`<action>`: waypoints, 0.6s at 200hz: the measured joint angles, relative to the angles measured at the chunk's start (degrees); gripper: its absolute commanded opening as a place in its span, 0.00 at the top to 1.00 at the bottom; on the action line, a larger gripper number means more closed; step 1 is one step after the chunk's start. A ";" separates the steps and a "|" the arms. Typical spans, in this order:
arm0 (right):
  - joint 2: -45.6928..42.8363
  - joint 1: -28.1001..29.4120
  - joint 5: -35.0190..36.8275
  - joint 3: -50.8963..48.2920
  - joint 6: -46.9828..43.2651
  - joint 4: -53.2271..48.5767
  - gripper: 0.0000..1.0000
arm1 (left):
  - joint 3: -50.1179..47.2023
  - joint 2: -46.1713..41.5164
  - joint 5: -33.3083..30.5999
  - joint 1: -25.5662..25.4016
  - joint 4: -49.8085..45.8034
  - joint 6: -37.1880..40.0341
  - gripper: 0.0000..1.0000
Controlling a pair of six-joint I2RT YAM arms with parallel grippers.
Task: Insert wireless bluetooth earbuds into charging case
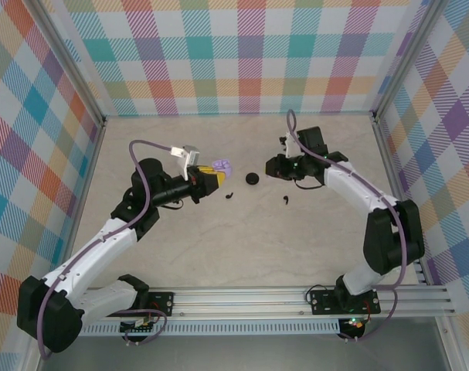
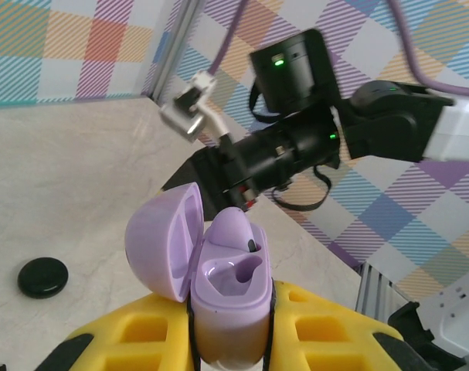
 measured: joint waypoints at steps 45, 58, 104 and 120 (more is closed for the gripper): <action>-6.69 0.02 -7.13 -0.70 3.61 5.86 0.79 | -1.84 0.00 -1.75 -0.02 4.17 1.31 0.86; -8.35 0.37 -8.94 -0.70 4.42 7.34 0.79 | -2.56 0.00 -1.95 -0.07 5.09 1.75 0.86; -12.92 3.17 -12.26 -0.70 5.73 10.49 0.79 | -3.52 0.94 -2.49 -1.03 8.04 3.98 0.86; -14.34 4.20 -12.83 -0.68 6.38 11.39 0.79 | -3.52 0.96 -2.78 -1.55 8.28 5.01 0.86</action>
